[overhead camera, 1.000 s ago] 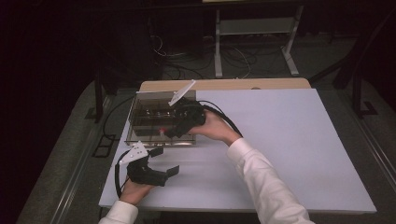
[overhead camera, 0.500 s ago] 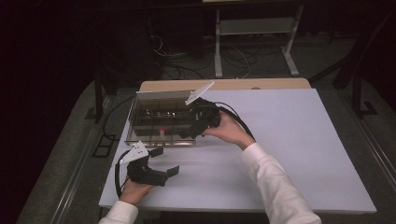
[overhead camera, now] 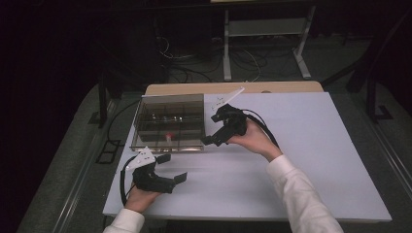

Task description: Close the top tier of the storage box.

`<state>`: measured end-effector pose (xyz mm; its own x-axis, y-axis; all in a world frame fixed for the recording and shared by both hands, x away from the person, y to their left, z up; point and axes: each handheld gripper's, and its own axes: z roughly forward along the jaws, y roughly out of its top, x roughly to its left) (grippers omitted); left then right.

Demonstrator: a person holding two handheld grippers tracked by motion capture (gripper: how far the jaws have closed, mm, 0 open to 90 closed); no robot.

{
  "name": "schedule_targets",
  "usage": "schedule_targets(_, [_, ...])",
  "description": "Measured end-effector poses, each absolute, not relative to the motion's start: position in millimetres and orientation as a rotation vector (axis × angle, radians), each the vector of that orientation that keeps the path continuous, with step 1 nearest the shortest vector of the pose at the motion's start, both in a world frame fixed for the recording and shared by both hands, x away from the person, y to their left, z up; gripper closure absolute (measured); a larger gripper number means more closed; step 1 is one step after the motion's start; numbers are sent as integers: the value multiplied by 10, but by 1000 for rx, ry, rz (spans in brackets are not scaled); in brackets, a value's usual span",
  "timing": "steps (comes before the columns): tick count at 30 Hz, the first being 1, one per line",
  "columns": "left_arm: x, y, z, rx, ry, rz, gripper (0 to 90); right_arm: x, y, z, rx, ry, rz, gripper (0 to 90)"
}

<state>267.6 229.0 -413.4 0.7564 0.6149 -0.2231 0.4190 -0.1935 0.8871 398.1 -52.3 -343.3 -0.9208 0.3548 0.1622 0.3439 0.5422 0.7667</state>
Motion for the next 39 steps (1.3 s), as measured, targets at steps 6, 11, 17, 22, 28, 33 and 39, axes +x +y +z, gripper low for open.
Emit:
schedule_targets(6, [2678, 2280, -4132, 1850, 801, 194, 99, 3913, -695, -3466, 661, 2715, 1398, 4])
schedule_targets(11, [2689, 2277, -4131, 1858, 823, 185, 167, 3845, -820, -3503, 672, 2694, 1418, 4])
schedule_targets(17, [2717, 2287, -4128, 1872, 839, 158, 378, 3778, -947, -3545, 695, 2682, 1426, 4])
schedule_targets(22, [2743, 2294, -4122, 1890, 874, 177, 559, 3724, -1055, -3590, 717, 2667, 1431, 4])
schedule_targets(28, [2789, 2306, -4120, 1930, 920, 205, 779, 3665, -1194, -3648, 759, 2641, 1443, 4])
schedule_targets(33, [2817, 2320, -4102, 1931, 944, 237, 888, 3604, -1325, -3712, 796, 2614, 1454, 4])
schedule_targets(39, [2841, 2309, -4092, 1955, 955, 255, 889, 3503, -1511, -3765, 848, 2573, 1466, 4])
